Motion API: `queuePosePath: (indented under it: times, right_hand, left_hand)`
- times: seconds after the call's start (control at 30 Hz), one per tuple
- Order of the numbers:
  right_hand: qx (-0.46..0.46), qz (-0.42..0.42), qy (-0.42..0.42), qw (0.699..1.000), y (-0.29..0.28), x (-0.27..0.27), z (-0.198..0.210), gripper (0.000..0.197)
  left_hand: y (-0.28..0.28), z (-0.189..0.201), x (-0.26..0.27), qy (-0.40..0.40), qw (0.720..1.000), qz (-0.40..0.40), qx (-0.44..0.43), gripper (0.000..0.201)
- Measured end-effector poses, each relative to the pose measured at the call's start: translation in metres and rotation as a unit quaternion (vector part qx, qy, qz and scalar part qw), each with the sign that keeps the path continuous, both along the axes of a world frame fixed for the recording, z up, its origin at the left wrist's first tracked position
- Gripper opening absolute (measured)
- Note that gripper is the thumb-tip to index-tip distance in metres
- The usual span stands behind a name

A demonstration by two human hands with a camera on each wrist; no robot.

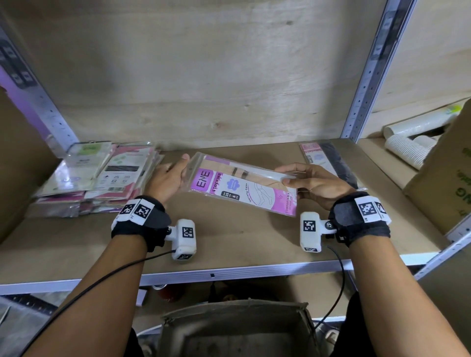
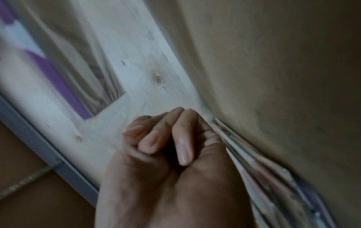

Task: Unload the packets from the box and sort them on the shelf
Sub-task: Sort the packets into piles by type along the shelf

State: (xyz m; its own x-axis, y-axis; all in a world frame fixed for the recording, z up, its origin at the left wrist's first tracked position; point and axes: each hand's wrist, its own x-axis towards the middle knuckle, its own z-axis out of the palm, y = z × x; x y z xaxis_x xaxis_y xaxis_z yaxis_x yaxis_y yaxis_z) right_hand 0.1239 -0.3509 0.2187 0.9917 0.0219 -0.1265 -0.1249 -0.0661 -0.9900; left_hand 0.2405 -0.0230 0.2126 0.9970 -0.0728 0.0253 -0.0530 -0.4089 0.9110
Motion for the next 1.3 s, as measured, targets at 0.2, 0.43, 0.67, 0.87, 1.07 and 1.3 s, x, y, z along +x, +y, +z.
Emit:
queuePosePath:
  times: [0.2, 0.43, 0.67, 0.87, 1.07, 1.3]
  right_hand:
    - [-0.001, 0.009, 0.008, 1.0, 0.009, -0.001, 0.002, 0.039]
    - [0.012, 0.001, 0.025, 1.0, 0.01, -0.002, 0.002, 0.037]
    - [0.079, -0.07, 0.032, 0.994, 0.012, -0.002, -0.003, 0.036]
    - [0.178, -0.157, 0.034, 0.971, 0.031, 0.007, -0.007, 0.032]
    - [0.134, -0.172, 0.05, 0.975, 0.046, 0.012, -0.011, 0.05]
    - [-0.092, -0.151, 0.074, 0.982, 0.027, 0.012, -0.005, 0.051]
  left_hand:
    - [0.003, -0.01, -0.001, 0.115, 0.932, -0.133, -0.318, 0.03]
    - [-0.002, -0.006, -0.005, 0.143, 0.935, -0.123, -0.299, 0.035]
    - [-0.005, -0.001, -0.005, 0.16, 0.941, 0.007, -0.299, 0.064]
    - [-0.037, -0.008, -0.024, 0.237, 0.941, -0.122, -0.207, 0.054]
    - [-0.071, -0.014, -0.039, 0.209, 0.941, -0.172, -0.202, 0.034]
    - [-0.087, -0.014, -0.038, 0.167, 0.967, -0.134, -0.137, 0.046]
